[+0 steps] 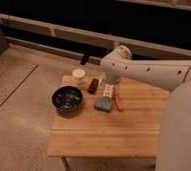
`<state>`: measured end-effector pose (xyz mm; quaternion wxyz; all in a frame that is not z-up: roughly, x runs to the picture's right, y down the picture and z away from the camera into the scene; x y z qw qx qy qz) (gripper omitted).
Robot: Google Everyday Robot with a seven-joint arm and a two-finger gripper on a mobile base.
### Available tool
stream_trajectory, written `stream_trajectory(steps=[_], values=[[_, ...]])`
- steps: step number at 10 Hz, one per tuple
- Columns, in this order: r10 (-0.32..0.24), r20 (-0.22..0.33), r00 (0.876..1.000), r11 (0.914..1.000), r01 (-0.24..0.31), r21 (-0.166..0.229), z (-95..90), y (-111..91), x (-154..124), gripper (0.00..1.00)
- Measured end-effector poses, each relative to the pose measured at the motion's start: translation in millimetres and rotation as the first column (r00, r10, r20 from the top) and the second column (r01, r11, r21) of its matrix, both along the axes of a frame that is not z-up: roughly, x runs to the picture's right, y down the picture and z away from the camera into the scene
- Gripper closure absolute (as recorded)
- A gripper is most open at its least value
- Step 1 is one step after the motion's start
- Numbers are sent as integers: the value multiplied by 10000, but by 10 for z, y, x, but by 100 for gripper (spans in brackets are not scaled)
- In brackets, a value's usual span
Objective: Place the pepper in the ceramic cup
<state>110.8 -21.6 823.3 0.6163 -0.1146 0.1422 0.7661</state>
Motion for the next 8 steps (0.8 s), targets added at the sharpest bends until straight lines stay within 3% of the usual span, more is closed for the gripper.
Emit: stream_trajectory(steps=[2,3,5,6,8], values=[[240,-275,9993,9992,-249,-320,208,38,197,35],[470,-527,9975,9962,-506,-709,343,134,326,35],[995,-1233,9874,9771,-1204,-1756,536,412,579,35],[1196,-1664,9788,9657,-1536,-2095,582,488,681,35],[1369,-2132,9674,9605,-1823,-2101,595,477,817,35]])
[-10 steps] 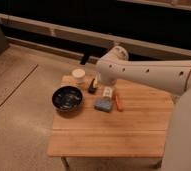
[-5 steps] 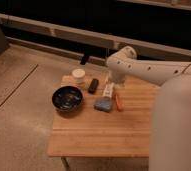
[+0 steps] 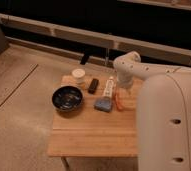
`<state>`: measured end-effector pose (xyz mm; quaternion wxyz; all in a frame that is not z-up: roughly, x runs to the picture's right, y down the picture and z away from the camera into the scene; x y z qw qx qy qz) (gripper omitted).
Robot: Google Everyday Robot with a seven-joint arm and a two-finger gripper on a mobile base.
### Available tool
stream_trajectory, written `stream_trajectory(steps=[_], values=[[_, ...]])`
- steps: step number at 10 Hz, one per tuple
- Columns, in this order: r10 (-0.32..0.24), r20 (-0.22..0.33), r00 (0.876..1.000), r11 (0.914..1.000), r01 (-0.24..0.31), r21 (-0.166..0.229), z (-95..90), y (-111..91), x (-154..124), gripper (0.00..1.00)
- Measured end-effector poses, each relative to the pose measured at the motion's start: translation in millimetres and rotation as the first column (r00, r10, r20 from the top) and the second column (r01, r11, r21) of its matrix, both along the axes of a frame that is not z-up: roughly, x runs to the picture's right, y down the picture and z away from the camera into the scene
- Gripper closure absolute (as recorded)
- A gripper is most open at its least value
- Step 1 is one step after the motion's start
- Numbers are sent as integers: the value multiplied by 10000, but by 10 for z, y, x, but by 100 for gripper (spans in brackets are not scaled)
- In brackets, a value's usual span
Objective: Place the pepper in the ceramic cup
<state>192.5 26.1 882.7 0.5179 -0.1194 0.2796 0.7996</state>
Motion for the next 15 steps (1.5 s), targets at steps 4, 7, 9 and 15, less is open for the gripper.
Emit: stream_trajectory(steps=[4,7,9,15], values=[[560,-727,9958,9980,-579,-251,32,213,196,35],[707,-742,9947,9960,-745,-497,181,335,131,35],[591,-669,9960,9958,-635,-653,267,364,69,35],[36,18,10000,9907,-33,-1362,589,550,-225,35]])
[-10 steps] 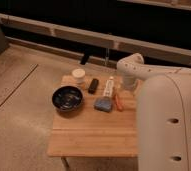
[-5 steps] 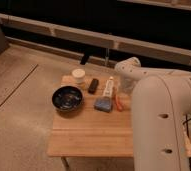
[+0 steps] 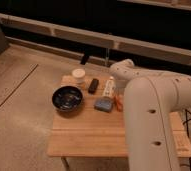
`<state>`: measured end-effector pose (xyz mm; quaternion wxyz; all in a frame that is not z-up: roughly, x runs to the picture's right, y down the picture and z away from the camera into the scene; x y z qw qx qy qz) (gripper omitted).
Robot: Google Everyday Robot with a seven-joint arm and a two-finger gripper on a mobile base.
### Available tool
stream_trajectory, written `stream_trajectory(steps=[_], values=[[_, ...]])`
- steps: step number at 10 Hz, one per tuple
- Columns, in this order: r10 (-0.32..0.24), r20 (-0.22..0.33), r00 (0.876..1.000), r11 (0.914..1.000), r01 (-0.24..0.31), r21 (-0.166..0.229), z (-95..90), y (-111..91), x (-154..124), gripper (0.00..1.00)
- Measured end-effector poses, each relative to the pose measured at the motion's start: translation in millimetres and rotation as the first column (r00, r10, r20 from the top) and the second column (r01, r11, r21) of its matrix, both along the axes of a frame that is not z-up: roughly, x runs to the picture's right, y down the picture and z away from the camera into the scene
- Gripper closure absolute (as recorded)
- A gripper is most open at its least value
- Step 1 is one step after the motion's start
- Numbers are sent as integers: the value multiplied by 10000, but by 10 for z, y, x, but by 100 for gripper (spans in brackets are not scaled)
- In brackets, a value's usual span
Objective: Place the pepper in the ceramic cup
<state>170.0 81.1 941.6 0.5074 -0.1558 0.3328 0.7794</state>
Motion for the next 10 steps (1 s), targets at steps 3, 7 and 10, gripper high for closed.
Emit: stream_trajectory(steps=[3,7,10], values=[[-208,-49,9998,9979,205,-607,79,164,19,40],[-397,-56,9992,9967,392,-713,145,151,26,80],[-460,-193,9988,9972,448,-594,150,111,57,100]])
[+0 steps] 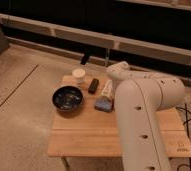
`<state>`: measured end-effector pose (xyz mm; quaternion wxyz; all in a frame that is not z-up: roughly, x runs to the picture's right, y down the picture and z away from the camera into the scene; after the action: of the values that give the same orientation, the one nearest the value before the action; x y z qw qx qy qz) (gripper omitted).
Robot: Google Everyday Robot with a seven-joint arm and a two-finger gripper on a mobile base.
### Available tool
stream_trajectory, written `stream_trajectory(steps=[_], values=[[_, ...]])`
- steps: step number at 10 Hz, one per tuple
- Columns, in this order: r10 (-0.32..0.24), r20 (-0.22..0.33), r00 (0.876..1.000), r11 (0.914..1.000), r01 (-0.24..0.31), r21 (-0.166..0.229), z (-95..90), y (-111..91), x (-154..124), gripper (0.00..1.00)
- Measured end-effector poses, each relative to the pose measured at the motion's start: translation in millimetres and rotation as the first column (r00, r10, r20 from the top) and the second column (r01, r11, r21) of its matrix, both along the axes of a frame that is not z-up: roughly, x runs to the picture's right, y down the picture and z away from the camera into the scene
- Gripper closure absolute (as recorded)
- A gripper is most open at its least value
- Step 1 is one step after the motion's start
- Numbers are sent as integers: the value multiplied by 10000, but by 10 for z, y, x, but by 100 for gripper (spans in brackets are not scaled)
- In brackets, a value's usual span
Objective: Place the pepper in the ceramic cup
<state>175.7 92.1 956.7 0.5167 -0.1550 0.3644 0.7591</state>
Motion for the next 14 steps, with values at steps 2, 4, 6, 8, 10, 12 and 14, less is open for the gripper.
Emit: stream_trajectory(steps=[2,4,6,8,10,12,14], values=[[152,-46,9999,9980,-149,618,-91,-192,1,100],[-125,162,9998,9775,89,2106,-345,-685,-111,100],[-827,430,9956,9224,601,3815,-764,-1210,-258,100],[-1748,744,9818,8447,1107,5237,-1174,-1621,-446,100],[-2606,1194,9580,7817,1369,6084,-1391,-1866,-628,100],[-3528,1899,9162,7237,1385,6760,-1472,-2084,-830,100],[-4209,2339,8764,6797,1339,7212,-1531,-2240,-982,100]])
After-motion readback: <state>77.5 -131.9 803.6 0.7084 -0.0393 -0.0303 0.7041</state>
